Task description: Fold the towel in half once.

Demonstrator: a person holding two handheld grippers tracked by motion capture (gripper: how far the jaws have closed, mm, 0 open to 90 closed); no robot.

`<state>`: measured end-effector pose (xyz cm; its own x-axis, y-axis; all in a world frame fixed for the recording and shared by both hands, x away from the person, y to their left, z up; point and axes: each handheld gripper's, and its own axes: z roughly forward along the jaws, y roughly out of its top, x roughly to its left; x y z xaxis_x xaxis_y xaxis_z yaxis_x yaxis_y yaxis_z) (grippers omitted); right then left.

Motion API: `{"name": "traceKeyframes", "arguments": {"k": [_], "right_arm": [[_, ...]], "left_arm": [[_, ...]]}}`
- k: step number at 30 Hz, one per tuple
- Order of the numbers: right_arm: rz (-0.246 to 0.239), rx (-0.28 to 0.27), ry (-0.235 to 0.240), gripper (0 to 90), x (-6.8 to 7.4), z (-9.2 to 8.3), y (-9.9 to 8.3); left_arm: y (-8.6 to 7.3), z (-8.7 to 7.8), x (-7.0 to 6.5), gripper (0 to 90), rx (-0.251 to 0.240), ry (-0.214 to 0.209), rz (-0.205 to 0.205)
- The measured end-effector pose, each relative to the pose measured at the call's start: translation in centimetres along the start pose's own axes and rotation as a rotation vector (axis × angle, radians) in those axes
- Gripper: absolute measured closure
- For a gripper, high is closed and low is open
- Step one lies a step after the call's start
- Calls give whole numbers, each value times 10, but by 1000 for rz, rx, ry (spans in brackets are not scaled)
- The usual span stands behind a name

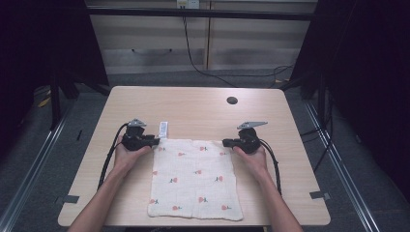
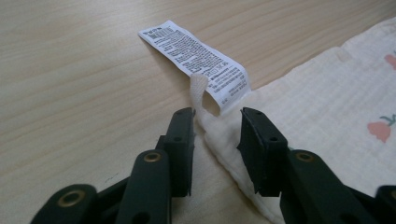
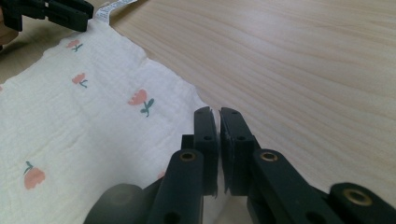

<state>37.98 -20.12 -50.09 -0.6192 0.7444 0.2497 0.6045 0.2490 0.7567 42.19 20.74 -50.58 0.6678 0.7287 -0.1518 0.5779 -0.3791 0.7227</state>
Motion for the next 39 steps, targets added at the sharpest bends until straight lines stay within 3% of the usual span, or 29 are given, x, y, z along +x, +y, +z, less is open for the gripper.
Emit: {"name": "traceKeyframes", "arguments": {"k": [2, 4, 7, 13, 17, 19, 24, 31, 32, 39], "right_arm": [[3, -1, 1, 866, 0, 0, 0], [7, -1, 0, 865, 0, -1, -1], [7, -2, -2, 866, 0, -1, -2], [6, -5, -6, 868, 0, -2, -2], [12, -15, -5, 869, -1, -6, 0], [9, -15, -8, 869, -1, -7, 0], [3, -38, -12, 870, 0, -14, 4], [-2, -79, -11, 871, 3, -28, 10], [-2, -79, -11, 871, 3, -28, 10], [-28, -132, -13, 873, 9, -41, 18]], "left_arm": [[0, 1, -3, 726, -2, -1, 24], [0, 1, -8, 735, 13, 19, 71], [0, 0, -9, 832, 17, 15, 88], [-1, 0, -6, 850, 10, -17, 30], [-1, -2, -6, 852, -4, -40, 15], [0, -4, -8, 852, -15, -51, -15], [2, -14, -14, 852, -56, -71, -13], [9, -29, -10, 851, -107, -78, -9], [10, -31, -11, 851, -122, -83, -22], [20, -46, -15, 851, -185, -98, -6]]}}
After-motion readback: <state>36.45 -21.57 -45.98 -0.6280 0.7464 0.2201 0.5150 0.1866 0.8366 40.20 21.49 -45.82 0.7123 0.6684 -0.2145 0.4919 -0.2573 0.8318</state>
